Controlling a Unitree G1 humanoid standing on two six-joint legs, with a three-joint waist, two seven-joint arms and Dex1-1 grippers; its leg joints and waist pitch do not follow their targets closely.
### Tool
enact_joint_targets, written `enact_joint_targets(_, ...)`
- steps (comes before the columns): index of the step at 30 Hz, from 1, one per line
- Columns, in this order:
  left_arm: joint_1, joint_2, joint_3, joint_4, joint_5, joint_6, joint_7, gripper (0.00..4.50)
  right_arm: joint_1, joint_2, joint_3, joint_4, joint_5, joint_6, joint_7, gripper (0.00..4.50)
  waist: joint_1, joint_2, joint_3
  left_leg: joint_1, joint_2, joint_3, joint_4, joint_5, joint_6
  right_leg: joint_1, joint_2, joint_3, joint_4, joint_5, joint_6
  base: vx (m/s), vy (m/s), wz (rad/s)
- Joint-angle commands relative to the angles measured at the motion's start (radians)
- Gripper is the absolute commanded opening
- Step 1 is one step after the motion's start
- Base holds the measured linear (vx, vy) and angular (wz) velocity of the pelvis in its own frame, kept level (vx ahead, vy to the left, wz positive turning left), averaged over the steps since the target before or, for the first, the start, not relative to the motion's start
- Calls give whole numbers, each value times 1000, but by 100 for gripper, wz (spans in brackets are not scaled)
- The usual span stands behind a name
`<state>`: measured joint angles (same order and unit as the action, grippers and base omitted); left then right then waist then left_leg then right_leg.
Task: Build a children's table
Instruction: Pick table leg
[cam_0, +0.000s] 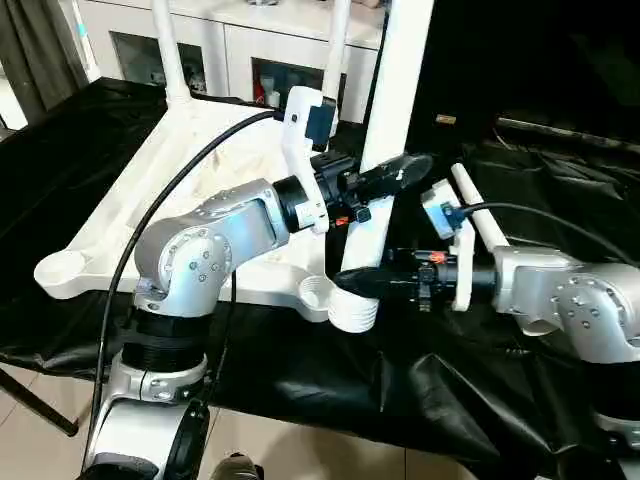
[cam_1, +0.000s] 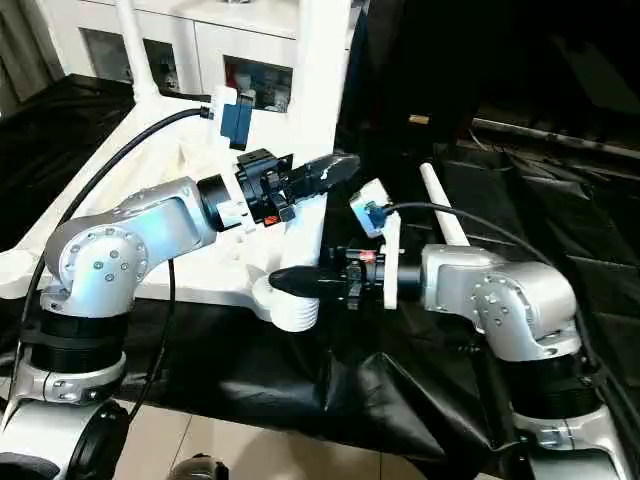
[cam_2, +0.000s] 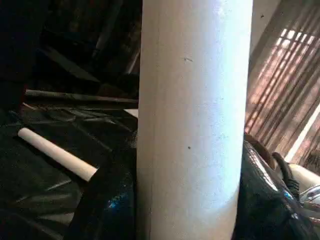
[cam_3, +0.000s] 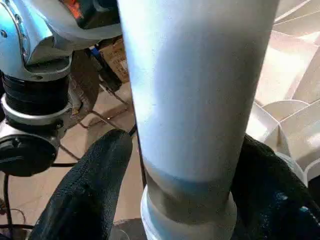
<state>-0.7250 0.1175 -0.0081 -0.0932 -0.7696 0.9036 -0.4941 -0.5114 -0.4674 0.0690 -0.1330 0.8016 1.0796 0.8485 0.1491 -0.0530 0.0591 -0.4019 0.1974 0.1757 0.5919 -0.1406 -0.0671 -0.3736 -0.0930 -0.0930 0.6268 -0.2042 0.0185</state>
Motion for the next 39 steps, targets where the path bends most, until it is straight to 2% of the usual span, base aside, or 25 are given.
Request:
enact_joint_targets(1,-30,-6,-13,-5,-1,-7,-7,186,-13,-3,-12,8,12,5,-10,313,0,-3,-72,30,38,-12,-73,-234,-79,32,-63,51,-85,-228,-112,0,0,0)
enact_joint_targets(2,-32,-6,-14,-6,-2,-7,-10,186,-14,2,-16,11,12,8,-11,313,1,-3,-72,31,37,-12,-73,-234,-80,31,-63,51,-84,-226,-112,0,0,0)
enact_joint_targets(4,-36,-9,-13,-5,-3,-8,-10,186,-15,7,-18,18,9,10,-12,284,1,-6,-71,31,37,-12,-73,-238,-79,31,-64,51,-86,-236,-111,0,0,0)
enact_joint_targets(6,-36,-9,-13,-5,-3,-8,-10,186,-15,7,-18,18,9,10,-12,284,0,-4,-71,31,38,-12,-74,-245,-80,30,-65,50,-86,-246,-113,0,0,0)
enact_joint_targets(10,-40,-10,-12,-6,-3,-6,-16,186,-18,13,-17,30,4,11,-12,236,1,-4,-71,31,38,-13,-74,-242,-82,30,-65,51,-87,-252,-104,0,0,0)
enact_joint_targets(16,-40,-9,-6,-9,-7,-1,-19,186,-17,15,-16,34,2,11,-15,204,1,-5,-71,30,37,-12,-74,-238,-82,31,-64,51,-87,-244,-102,0,0,0)
enact_joint_targets(28,-37,-18,1,-7,-15,3,-19,185,-17,33,-30,41,-5,-11,-32,202,1,-3,-71,31,38,-12,-75,-243,-84,30,-64,51,-86,-243,-105,0,0,0)
enact_joint_targets(29,-37,-18,1,-8,-15,4,-19,185,-18,35,-31,42,-6,-12,-33,237,0,-3,-71,30,37,-12,-75,-244,-84,30,-64,51,-87,-244,-106,0,0,0)
enact_joint_targets(31,-36,-17,0,-9,-15,5,-21,185,-19,39,-34,45,-6,-11,-35,273,-1,-3,-71,31,38,-13,-75,-246,-84,29,-65,51,-87,-250,-106,0,0,0)
enact_joint_targets(39,-32,-11,-7,-14,-9,6,-32,185,-28,39,-41,48,-3,2,-44,278,0,-3,-70,30,37,-12,-76,-246,-84,30,-65,51,-87,-250,-103,0,0,0)
